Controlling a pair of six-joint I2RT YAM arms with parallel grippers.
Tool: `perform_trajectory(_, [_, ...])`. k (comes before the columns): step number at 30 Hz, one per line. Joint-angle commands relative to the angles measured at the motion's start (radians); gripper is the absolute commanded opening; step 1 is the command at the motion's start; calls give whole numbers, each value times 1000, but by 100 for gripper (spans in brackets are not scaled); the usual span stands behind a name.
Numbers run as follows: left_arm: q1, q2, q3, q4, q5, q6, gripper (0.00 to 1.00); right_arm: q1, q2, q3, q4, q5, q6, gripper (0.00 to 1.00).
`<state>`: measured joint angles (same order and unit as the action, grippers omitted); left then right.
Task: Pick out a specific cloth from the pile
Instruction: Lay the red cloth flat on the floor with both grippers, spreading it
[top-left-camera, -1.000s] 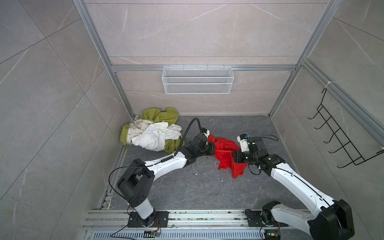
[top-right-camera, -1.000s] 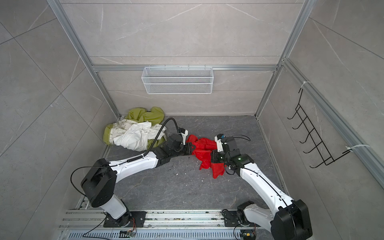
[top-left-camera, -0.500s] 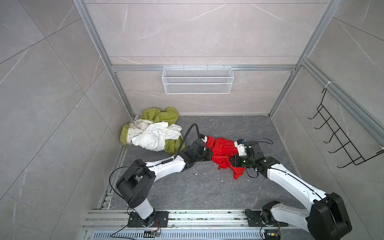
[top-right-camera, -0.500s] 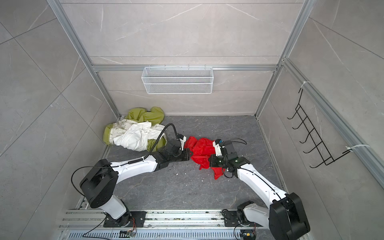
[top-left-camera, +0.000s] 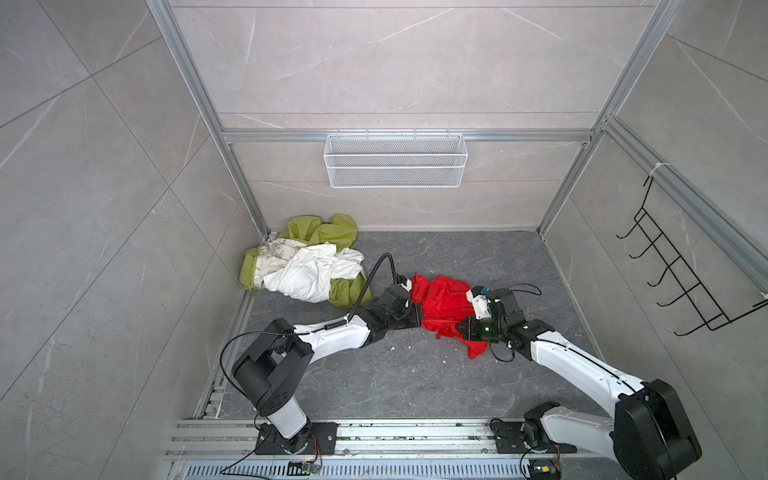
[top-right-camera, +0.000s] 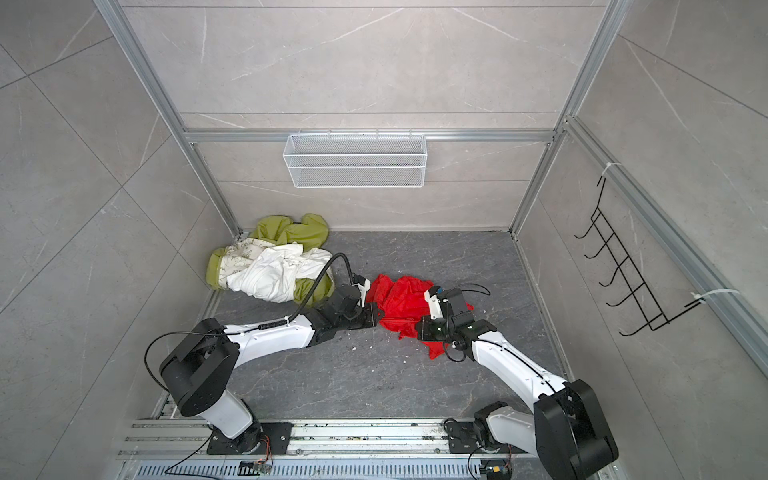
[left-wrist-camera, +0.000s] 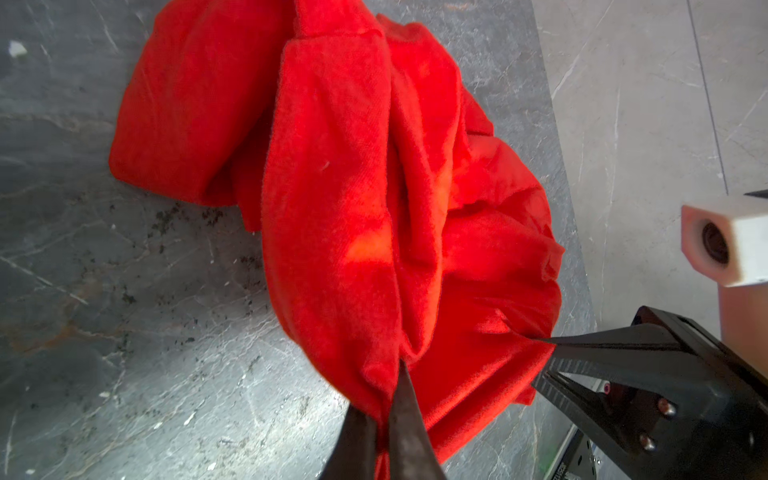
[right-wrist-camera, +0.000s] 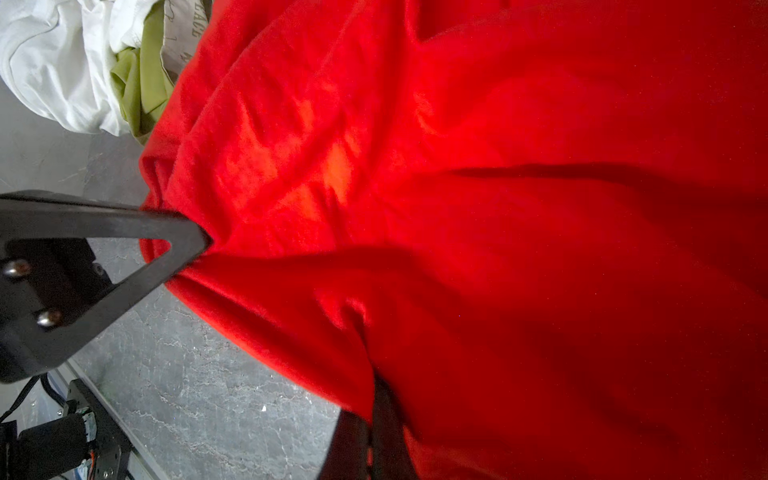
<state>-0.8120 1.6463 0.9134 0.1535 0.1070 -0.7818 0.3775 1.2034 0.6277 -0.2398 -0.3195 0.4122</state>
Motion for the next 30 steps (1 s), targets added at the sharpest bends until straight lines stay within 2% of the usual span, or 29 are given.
perform_trajectory(1, [28,-4,-29,-52,-85,-5,0,-15,-5,-36,-43,79,25,0])
perform_trajectory(17, [15,-27,-129,-23,-88,-44,0,-8,34,-79,-10,65,33,3])
perform_trajectory(27, [11,-56,-154,-22,-97,-50,0,-6,17,-61,-46,65,33,22])
perform_trajectory(30, [11,-69,-152,-22,-100,-45,11,-5,4,-50,-59,65,30,27])
